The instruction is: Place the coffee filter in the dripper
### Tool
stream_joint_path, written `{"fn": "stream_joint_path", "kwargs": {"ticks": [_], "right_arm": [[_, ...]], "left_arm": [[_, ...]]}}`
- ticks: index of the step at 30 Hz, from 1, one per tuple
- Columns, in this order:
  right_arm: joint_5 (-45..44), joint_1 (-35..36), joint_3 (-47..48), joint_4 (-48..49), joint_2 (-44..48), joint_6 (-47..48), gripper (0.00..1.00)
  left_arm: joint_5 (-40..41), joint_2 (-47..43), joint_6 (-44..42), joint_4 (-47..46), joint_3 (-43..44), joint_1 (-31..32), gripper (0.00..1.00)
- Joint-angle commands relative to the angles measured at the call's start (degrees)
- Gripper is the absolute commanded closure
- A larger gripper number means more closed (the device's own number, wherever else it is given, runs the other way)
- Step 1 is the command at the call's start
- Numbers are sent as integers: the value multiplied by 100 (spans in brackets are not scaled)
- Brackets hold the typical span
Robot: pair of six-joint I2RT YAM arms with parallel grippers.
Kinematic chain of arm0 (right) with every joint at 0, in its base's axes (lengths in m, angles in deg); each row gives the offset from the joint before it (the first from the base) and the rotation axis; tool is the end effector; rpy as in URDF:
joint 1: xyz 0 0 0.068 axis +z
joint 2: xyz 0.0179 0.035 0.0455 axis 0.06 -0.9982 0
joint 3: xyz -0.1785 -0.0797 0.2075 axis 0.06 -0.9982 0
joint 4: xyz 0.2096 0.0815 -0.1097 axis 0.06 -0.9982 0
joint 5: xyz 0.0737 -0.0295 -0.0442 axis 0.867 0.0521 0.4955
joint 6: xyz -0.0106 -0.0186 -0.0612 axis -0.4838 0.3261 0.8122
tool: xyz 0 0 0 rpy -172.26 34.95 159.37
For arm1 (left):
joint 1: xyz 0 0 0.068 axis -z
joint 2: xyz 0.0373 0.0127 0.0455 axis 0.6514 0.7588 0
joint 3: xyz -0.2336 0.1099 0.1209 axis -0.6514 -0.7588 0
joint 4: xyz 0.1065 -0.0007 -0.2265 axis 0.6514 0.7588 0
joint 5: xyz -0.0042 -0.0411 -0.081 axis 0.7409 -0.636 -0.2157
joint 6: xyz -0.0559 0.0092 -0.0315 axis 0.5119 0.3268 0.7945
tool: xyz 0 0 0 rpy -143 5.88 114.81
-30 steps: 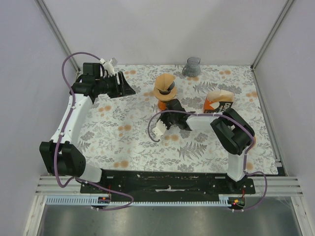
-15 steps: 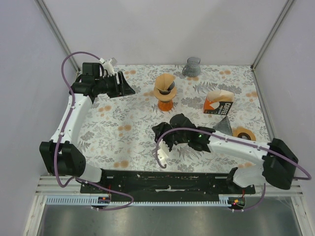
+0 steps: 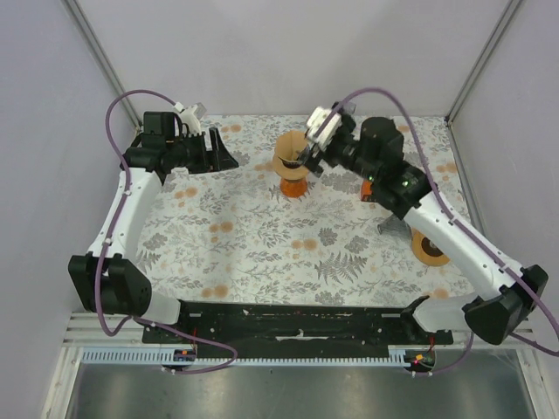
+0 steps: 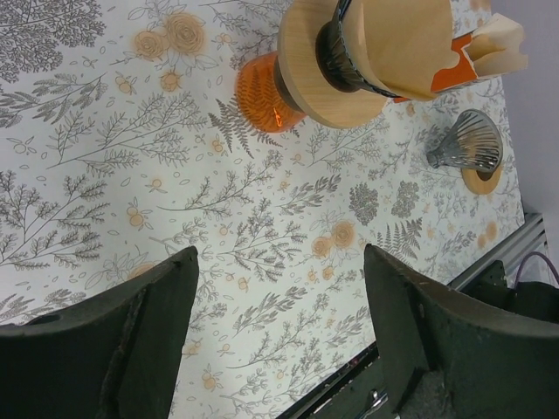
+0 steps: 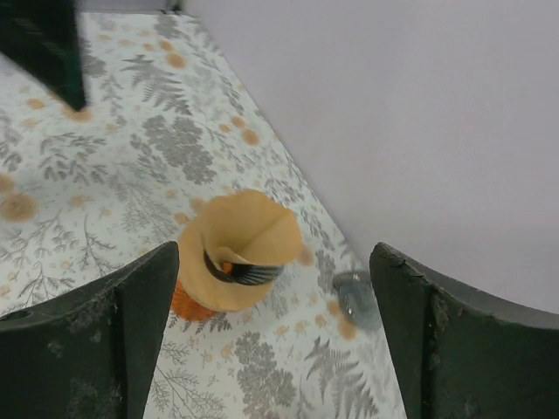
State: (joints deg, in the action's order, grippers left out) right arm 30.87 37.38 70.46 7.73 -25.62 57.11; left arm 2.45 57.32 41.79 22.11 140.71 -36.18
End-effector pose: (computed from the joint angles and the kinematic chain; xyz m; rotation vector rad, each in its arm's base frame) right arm 0.2187 0.2006 0.4362 -1.1629 1.2510 0.2109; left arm 0.3063 -0.0516 0.3662 0.1697 2.2676 -0.8034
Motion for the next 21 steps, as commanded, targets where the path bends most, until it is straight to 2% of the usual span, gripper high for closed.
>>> {"fn": "stream_joint_path", "kwargs": {"ticks": [1,5,9,12,21], "right_arm": [[148,-881,590,-367,-426,-1909,2],[237,-1610,1345,-621,-1146,-2866,3],[158,-2586,2426,-1096,-2182,-4939,11],[185,-3114,2972,-1141,-2974,-6056,18],[-975,-3387,4124,-631,-4838,-7649,24]], "left_arm": [[199,-264,-344,40,192,-51,18],[295,-221,-415,75,227,-78,18],[295,-124,-415,75,262,-95,18],[348,-80,-441,84,297,-104,18],[427,16,-529,119,324,-131,18]]}}
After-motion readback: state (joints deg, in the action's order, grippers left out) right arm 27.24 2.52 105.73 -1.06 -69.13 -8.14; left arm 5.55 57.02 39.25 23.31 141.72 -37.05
